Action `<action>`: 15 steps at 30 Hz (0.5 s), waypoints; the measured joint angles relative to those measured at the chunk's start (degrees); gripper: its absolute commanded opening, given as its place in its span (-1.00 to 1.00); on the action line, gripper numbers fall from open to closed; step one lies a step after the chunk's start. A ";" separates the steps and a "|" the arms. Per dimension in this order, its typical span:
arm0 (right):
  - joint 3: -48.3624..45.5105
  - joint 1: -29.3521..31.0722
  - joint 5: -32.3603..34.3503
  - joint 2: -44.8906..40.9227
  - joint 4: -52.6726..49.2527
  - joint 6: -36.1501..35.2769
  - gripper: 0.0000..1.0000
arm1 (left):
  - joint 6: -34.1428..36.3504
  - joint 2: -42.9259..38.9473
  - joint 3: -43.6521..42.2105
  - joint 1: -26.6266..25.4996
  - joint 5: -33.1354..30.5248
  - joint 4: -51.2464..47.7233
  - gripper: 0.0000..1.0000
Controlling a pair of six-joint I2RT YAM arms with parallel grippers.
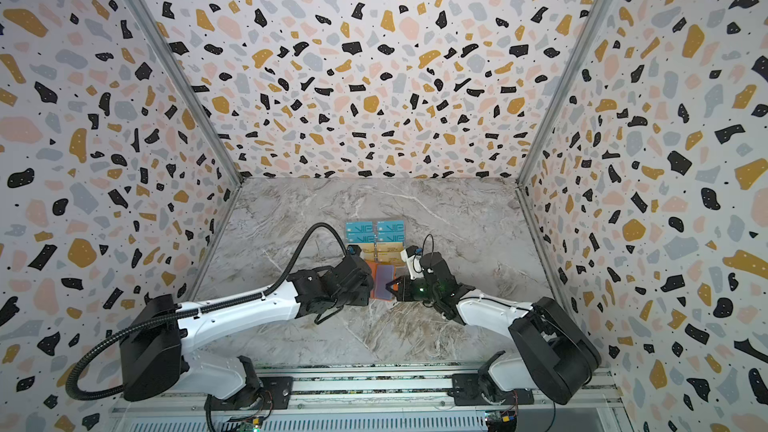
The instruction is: Put the credit cards into the card holder
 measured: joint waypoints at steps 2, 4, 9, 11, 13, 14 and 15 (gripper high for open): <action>-0.28 -0.50 -0.85 0.00 0.02 0.17 -0.56 | -0.04 -1.55 -1.77 1.16 2.56 1.57 -1.00; -0.42 -0.81 -1.60 0.00 -0.31 0.28 -0.34 | -0.13 -2.51 -3.15 1.92 5.25 3.08 -1.00; -1.68 -0.96 -1.14 -2.21 -2.32 -0.28 -0.24 | -0.15 -1.79 -5.07 2.80 12.26 7.13 -1.00; -2.21 -1.01 0.22 -4.50 -4.39 -0.90 -0.22 | -0.13 -0.79 -5.35 2.86 14.53 8.61 -1.00; -2.29 -1.01 1.68 -7.26 -6.47 -1.70 -0.20 | -0.09 0.09 -5.70 2.93 16.70 10.03 -1.00; -2.29 -1.01 2.36 -8.44 -7.15 -2.14 -0.19 | -0.11 0.26 -5.88 3.04 17.51 10.54 -1.00; -2.21 -1.01 2.93 -9.70 -8.00 -2.67 -0.18 | -0.17 0.31 -6.25 3.19 18.62 11.47 -1.00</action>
